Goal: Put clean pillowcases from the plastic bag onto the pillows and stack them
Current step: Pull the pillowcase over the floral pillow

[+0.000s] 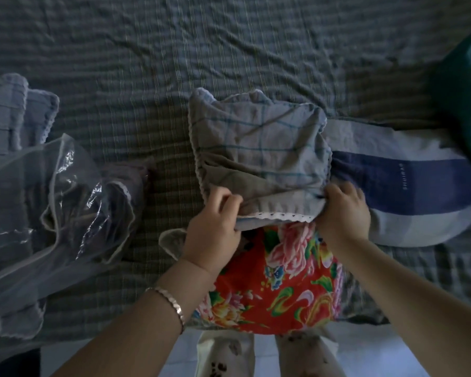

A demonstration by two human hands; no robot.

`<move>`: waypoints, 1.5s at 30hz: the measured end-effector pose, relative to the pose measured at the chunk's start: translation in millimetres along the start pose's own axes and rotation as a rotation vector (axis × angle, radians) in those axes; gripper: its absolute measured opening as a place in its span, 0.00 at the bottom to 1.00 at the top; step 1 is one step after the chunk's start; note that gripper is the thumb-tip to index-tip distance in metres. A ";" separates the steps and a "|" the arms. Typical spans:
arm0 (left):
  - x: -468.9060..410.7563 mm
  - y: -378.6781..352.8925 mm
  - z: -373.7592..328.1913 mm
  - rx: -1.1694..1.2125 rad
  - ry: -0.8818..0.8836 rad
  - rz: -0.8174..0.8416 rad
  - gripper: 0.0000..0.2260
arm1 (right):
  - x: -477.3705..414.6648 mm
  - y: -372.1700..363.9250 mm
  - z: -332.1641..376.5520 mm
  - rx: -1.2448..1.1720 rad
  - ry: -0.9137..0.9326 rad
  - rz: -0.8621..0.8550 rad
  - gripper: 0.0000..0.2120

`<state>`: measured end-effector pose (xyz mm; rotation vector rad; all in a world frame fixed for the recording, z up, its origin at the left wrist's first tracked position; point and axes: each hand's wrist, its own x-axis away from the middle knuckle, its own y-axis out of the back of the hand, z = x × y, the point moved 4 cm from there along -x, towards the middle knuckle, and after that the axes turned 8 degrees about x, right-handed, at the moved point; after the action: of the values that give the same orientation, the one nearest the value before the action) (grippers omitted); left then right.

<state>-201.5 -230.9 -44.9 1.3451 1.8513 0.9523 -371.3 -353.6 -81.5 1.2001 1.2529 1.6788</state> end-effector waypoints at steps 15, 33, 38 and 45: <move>130.3 -56.2 69.0 -0.065 0.180 0.421 0.18 | 92.6 -70.9 -77.7 0.254 0.522 0.328 0.22; 51.6 -27.2 -0.9 0.926 1.163 0.280 0.02 | 47.4 -13.2 -20.1 -0.534 -0.365 0.836 0.20; -27.2 57.6 -68.8 0.826 0.720 0.163 0.08 | 15.2 89.1 63.0 -0.985 -0.428 0.910 0.32; -55.8 158.7 -122.2 0.497 0.395 -0.006 0.04 | 10.6 167.1 98.2 -1.439 -0.213 0.934 0.11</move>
<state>-211.2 -273.2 158.5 1.5078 2.5145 0.8268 -283.4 -360.6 91.4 0.8922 -0.8499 2.2033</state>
